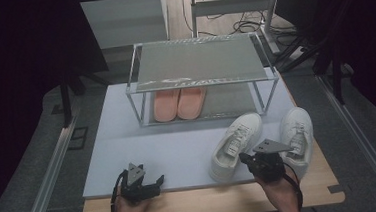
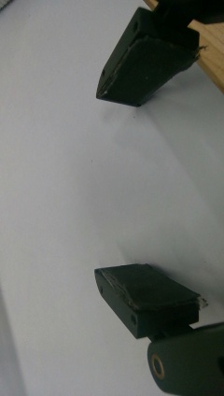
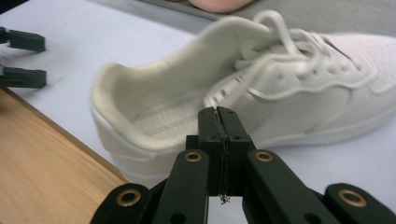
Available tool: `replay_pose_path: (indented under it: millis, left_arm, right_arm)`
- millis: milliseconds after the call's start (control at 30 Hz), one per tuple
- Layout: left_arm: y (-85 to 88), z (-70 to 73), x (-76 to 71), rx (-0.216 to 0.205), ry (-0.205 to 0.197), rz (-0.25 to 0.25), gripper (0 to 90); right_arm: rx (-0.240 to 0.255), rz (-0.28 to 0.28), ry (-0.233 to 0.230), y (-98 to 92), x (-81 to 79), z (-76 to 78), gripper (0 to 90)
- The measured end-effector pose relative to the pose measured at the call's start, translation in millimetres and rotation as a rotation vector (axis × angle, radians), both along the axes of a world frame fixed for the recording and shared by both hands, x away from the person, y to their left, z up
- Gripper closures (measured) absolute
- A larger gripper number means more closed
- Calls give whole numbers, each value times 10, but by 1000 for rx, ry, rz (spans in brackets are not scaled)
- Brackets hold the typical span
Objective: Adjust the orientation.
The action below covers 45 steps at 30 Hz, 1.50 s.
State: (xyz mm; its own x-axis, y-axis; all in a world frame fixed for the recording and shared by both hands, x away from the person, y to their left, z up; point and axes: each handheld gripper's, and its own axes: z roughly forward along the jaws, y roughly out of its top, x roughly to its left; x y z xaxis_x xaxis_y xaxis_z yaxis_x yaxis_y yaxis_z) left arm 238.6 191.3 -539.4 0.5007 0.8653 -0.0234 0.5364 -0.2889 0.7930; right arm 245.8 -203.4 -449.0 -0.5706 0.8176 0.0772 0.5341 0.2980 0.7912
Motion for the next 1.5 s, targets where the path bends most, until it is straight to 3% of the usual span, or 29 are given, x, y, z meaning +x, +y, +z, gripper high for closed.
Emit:
replay_pose_path:
  millis: [267,433,567,1000,1300,1400,1500]
  left_arm:
    - [0,0,0,0,0,0,130]
    - [0,0,0,0,0,0,130]
    - [0,0,-1,1,0,0,130]
    - [0,0,0,1,-1,-1,130]
    - [-2,0,0,1,0,0,130]
    - [-2,1,0,1,0,1,129]
    - [-3,1,1,1,0,1,130]
  right_arm:
    - [22,72,31,248,55,-78,887]
    - [41,70,44,199,69,-114,900]
    - [20,71,38,179,48,-108,900]
    - [3,57,49,-121,-44,-94,900]
    - [-6,-24,53,-465,-99,-82,900]
    - [19,-12,63,-496,-117,-53,862]
    - [17,-23,46,-518,-143,16,798]
